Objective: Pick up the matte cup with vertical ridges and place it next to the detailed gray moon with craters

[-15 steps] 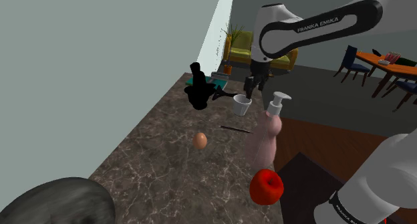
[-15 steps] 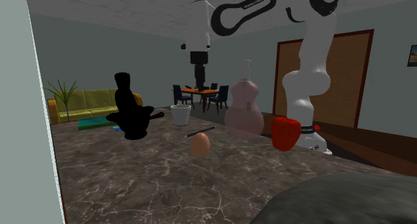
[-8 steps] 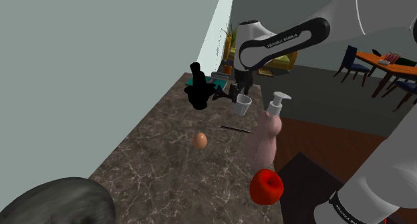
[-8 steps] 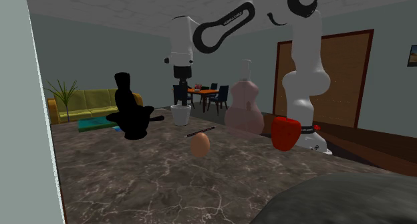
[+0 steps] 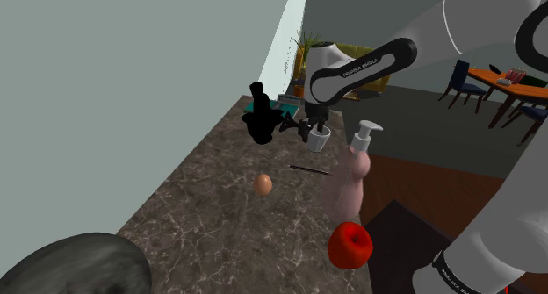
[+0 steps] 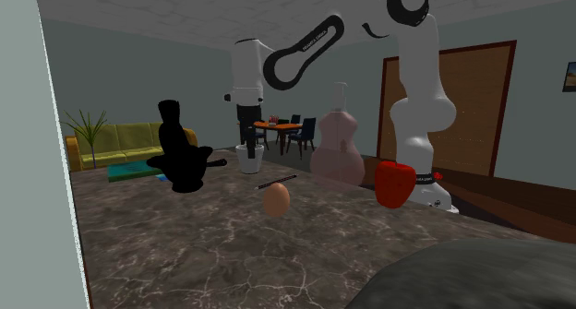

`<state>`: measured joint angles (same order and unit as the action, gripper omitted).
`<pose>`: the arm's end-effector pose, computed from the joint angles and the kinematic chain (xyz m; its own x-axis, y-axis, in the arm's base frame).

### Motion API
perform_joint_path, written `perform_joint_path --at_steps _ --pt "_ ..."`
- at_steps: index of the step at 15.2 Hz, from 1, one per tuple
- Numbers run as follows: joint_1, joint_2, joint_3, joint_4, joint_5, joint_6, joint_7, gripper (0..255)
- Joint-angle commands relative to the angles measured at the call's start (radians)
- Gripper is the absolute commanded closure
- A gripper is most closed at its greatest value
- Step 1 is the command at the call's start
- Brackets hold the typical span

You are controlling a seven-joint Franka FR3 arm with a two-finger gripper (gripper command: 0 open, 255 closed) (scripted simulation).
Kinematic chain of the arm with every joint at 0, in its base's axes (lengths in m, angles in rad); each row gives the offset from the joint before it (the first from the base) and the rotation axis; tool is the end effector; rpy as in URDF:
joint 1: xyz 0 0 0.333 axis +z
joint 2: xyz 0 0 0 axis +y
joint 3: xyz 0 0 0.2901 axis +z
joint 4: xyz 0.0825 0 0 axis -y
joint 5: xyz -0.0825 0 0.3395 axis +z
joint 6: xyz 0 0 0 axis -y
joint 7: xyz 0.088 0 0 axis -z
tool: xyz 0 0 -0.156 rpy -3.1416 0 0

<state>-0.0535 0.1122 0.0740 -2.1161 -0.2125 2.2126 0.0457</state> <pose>0.5203 -0.0047 0.3138 0.9947 0.1016 -0.0177 0.1031 -0.9817 0.1599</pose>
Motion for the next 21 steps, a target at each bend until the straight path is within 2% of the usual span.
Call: perform_joint_path --at_steps 1,8,9,18,21 --pt "-0.001 0.016 -0.001 -0.003 -0.004 0.020 0.004 0" --pt "-0.001 0.016 -0.001 -0.003 -0.004 0.020 0.004 0" --pt "-0.001 0.016 -0.001 -0.003 -0.004 0.020 0.004 255" --pt "-0.001 0.016 -0.001 -0.003 -0.004 0.020 0.004 255" --pt "-0.001 -0.005 0.000 0.013 0.003 -0.017 -0.005 255"
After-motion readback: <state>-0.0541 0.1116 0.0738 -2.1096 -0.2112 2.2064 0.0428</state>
